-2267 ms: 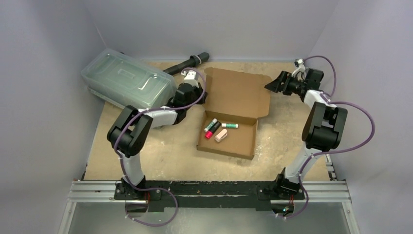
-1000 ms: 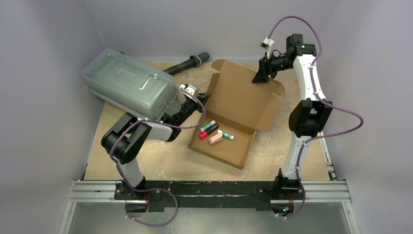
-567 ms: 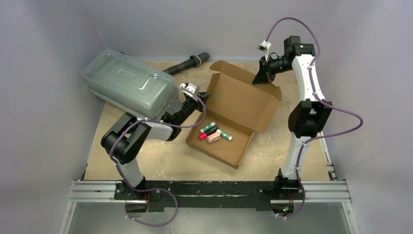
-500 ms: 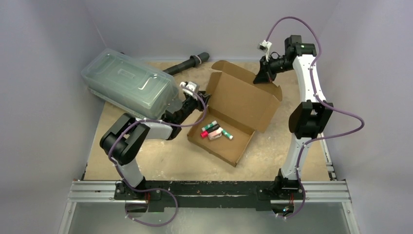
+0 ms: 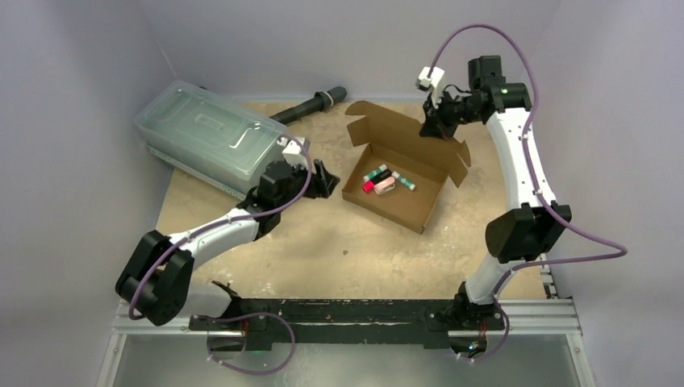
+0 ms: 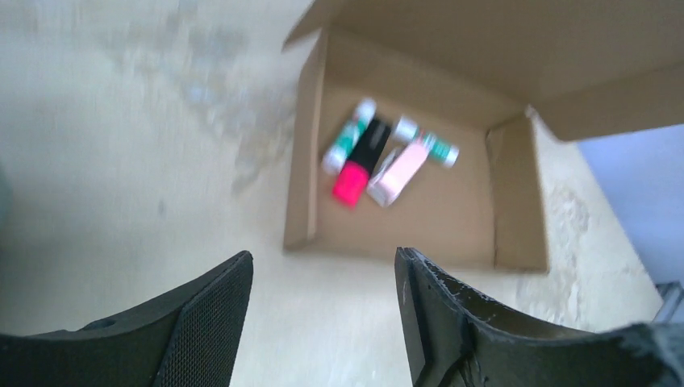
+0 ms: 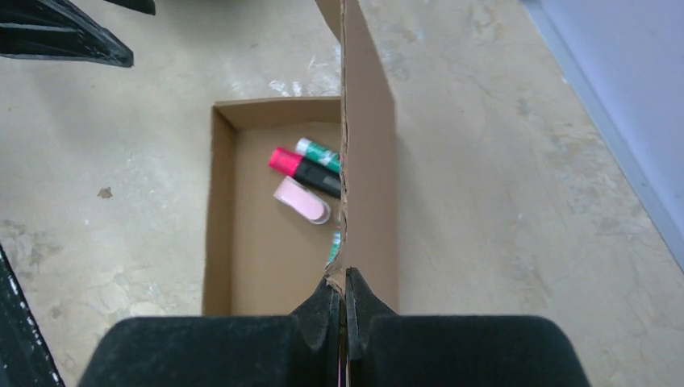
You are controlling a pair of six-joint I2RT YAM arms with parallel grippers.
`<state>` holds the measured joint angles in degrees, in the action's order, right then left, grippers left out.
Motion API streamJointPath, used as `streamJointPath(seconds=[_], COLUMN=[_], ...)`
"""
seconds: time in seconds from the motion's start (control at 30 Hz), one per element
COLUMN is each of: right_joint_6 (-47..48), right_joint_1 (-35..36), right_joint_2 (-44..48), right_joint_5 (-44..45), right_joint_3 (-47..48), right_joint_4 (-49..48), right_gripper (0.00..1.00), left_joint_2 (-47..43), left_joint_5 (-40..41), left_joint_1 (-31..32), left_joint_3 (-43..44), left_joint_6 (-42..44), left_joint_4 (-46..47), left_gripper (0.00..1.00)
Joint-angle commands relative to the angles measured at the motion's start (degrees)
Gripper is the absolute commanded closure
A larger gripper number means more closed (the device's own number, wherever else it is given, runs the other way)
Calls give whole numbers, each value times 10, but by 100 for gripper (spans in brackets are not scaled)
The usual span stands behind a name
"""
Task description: Fold the paper box
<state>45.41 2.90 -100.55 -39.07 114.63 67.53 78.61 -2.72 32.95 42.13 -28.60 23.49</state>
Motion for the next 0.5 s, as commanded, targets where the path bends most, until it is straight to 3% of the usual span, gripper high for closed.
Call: streamJointPath(seconds=[0.0,0.07,0.17,0.23,0.47], right_joint_6=[-2,-6,-8,-8,-20], right_joint_1=[44,56,63,63,63], right_joint_2=[33,46,58,60,48], right_joint_5=[34,48,66,78,72], right_joint_3=[-50,-74,-92,-95,-79], right_joint_4=[-48,-62,-75,-79,-83], right_gripper=[100,100,100,100,100], left_joint_2=[-31,-36,-28,-19,67], left_joint_5=[24,49,75,92,-4], left_joint_1=[-3,-5,-5,-6,-6], left_joint_3=[-65,-61,-34,-19,-10], left_joint_6=[-58,-47,-5,22,141], left_joint_4=[-67,-64,-61,-50,174], left_gripper=[36,37,49,51,47])
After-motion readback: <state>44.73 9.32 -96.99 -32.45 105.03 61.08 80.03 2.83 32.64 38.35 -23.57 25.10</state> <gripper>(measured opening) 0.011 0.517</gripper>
